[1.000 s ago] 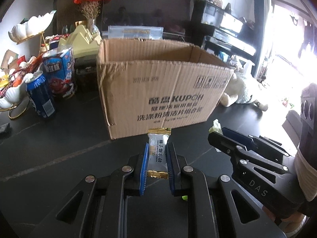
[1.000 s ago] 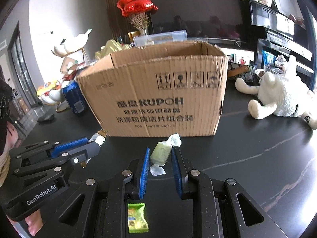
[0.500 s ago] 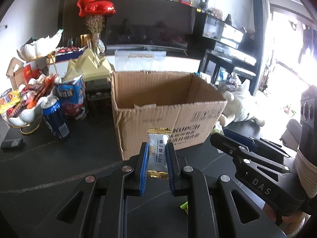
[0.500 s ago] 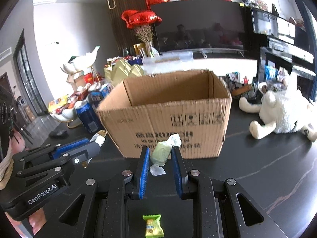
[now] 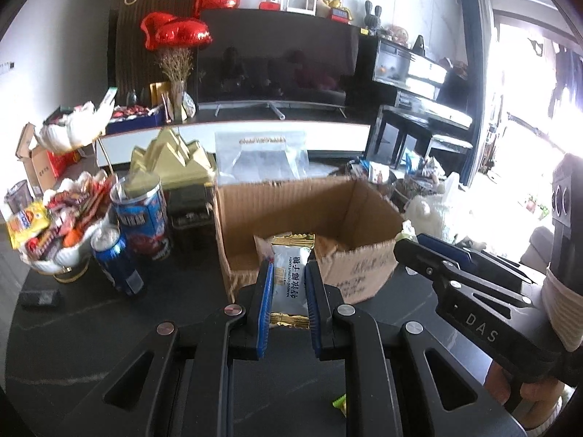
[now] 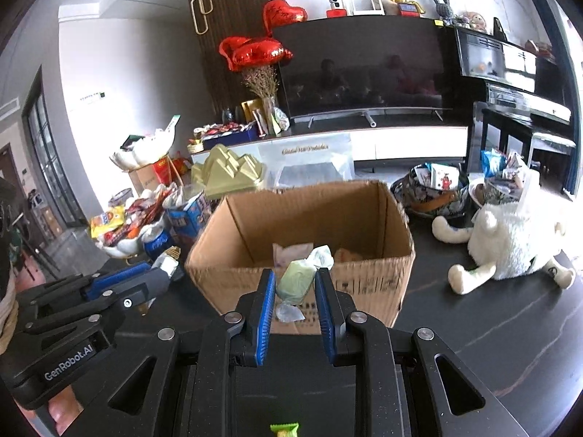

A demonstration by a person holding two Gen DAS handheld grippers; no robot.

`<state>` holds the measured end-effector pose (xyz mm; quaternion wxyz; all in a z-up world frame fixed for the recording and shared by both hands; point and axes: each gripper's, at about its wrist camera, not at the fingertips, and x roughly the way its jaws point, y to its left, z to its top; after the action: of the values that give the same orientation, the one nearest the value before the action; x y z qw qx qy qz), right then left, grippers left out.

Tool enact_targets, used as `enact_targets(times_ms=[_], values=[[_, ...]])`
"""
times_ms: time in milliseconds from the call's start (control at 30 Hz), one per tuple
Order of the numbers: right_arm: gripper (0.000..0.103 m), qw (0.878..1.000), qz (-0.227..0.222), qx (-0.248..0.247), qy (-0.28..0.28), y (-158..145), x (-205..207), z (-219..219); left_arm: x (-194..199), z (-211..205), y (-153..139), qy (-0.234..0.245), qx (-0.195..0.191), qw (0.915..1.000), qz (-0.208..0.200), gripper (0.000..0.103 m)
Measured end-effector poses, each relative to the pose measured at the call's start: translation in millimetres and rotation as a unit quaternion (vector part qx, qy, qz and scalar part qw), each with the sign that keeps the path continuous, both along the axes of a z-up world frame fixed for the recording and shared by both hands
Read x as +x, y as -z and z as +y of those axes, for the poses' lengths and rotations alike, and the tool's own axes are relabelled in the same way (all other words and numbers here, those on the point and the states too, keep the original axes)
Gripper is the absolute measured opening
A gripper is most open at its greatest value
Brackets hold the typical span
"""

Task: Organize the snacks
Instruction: 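Lift both held candies and carry them over the cardboard box, then open both tools to drop the candies into the cardboard box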

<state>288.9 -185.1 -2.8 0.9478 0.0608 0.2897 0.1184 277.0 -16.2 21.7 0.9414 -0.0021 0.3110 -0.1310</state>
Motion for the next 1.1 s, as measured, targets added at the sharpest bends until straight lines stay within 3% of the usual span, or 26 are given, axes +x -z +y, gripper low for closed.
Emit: enact_targets(times_ms=[200,567,1000,1033,1067,1100], values=[[0.024,1.0,-0.007,-0.009,0.001,-19,13,0,13,-1,-18,-0.003,0.01,0.9999,-0.01,0.019],[0.024,0.999,-0.021,-0.037,0.005,-46,44,8,58,2,-21,-0.011,0.003,0.9997,0.021,0.019],[0.024,0.999,-0.008,-0.051,-0.004,-33,87,13,105,-5,-4,-0.019,0.017,0.9988,0.041,0.02],[0.025,0.999,-0.007,-0.051,-0.003,-31,88,13,107,-5,-2,-0.019,0.018,0.9987,0.043,0.024],[0.026,0.999,-0.004,-0.05,-0.003,-29,90,12,109,-5,-1,-0.019,0.02,0.9986,0.045,0.029],[0.035,0.999,0.003,-0.049,-0.004,-27,93,12,109,-6,0,-0.02,0.026,0.9985,0.044,0.03]])
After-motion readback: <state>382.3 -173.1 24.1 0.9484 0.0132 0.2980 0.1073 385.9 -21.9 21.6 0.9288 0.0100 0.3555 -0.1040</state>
